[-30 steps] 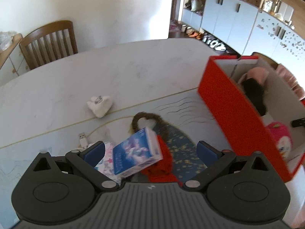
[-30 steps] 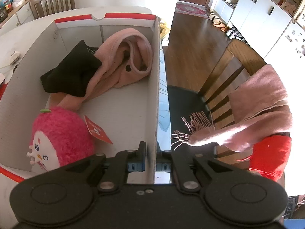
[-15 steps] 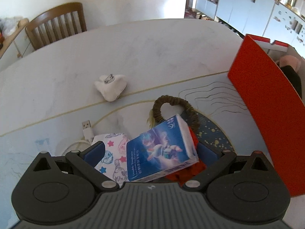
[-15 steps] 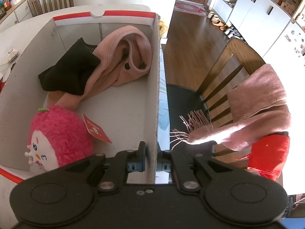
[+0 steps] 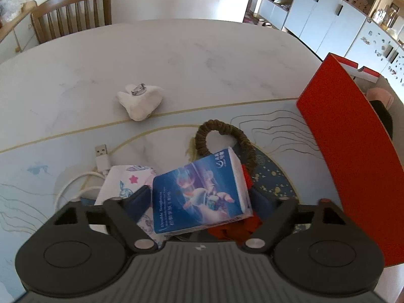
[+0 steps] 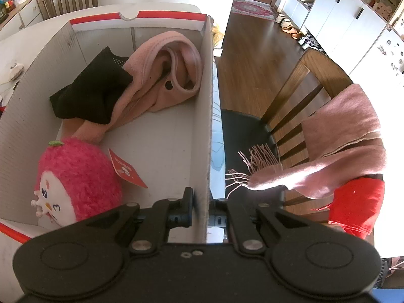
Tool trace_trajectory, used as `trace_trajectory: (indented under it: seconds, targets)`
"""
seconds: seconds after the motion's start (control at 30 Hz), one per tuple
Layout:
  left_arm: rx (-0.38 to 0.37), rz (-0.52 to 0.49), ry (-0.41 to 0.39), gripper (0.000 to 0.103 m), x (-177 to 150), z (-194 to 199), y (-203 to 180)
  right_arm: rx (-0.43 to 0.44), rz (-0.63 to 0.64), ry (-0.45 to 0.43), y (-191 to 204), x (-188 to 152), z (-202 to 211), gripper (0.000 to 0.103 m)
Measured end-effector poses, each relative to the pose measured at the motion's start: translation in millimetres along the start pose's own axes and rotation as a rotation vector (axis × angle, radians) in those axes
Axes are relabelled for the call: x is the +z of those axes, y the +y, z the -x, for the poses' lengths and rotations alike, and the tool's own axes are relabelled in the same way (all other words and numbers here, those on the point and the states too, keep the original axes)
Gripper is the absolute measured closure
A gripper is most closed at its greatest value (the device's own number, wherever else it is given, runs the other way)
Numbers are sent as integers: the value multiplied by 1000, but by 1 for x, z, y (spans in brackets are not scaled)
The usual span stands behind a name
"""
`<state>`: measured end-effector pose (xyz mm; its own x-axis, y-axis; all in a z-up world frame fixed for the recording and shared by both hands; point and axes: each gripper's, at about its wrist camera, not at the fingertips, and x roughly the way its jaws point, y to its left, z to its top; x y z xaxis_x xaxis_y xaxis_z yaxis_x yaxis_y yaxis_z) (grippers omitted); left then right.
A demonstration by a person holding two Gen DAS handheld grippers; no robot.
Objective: Organize objects
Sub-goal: 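Return the left gripper to the table and grasp the blue printed box, then carry the blue printed box into the box and release it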
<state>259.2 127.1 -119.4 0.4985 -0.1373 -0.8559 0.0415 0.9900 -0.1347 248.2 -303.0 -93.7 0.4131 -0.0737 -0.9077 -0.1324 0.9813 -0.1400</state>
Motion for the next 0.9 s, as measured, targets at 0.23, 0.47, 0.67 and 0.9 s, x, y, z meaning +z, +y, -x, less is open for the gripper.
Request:
trace_trajectory:
  seconds: [0.23, 0.47, 0.67, 0.9]
  targets:
    - [-18, 13, -8, 27, -3, 4, -1, 3, -1, -4, -1, -1, -1, 96]
    - [-19, 22, -27, 28, -6, 14, -2, 11, -2, -13, -2, -2, -1, 97]
    - [-32, 28, -57, 28, -5, 36, -4, 14, -2, -17, -2, -1, 1, 98]
    - [-57, -24, -97, 28, 0, 67, -25, 15, -4, -22, -2, -2, 1, 98]
